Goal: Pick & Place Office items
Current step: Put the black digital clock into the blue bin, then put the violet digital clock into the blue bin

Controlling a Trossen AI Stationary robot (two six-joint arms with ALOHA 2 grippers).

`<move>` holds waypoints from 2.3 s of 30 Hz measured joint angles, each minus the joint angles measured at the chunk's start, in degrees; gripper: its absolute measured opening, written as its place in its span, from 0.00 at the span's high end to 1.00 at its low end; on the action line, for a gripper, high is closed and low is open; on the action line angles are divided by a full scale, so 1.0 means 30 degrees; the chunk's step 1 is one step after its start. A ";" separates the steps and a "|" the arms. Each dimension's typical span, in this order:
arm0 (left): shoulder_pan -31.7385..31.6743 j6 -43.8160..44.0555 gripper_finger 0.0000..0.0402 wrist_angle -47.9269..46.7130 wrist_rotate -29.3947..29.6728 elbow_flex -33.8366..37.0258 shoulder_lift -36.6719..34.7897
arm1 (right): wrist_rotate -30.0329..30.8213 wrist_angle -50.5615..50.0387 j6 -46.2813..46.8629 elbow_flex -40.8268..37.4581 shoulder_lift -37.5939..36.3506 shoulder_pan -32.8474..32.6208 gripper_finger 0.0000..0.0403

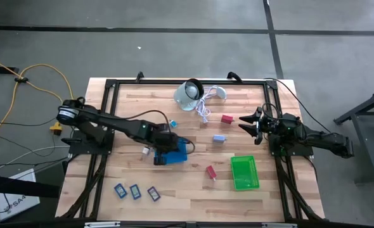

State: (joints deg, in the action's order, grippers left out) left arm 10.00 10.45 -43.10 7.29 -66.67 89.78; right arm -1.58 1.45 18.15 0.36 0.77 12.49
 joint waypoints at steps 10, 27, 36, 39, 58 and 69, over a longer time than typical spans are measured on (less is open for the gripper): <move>-0.0606 0.1404 0.86 0.0420 0.0059 -0.0148 0.1496 | 0.0015 0.0007 0.0000 -0.0007 -0.0004 0.0000 0.56; -0.1078 0.0979 0.77 0.0818 -0.0363 -0.0133 0.2556 | 0.0015 0.0007 0.0000 -0.0005 -0.0004 0.0000 0.56; -0.1078 0.0819 0.69 0.1102 -0.0355 -0.0133 0.2556 | 0.0007 0.0007 0.0000 -0.0007 0.0003 0.0000 0.56; -0.1078 0.0774 0.69 0.1102 -0.0381 -0.0126 0.2556 | 0.0007 0.0007 0.0006 -0.0007 0.0002 0.0000 0.56; 0.1943 -0.1376 0.69 -0.0115 0.0917 -0.0104 -0.1840 | 0.0000 0.0007 0.0000 -0.0002 -0.0005 0.0000 0.56; 0.6738 -0.0487 0.69 -0.2490 0.1109 -0.0104 -0.3121 | -0.0007 0.0007 0.0003 -0.0003 -0.0001 0.0000 0.56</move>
State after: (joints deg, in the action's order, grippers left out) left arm 30.21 8.99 -50.57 10.61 -66.98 80.42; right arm -1.61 1.48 18.16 0.35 0.76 12.49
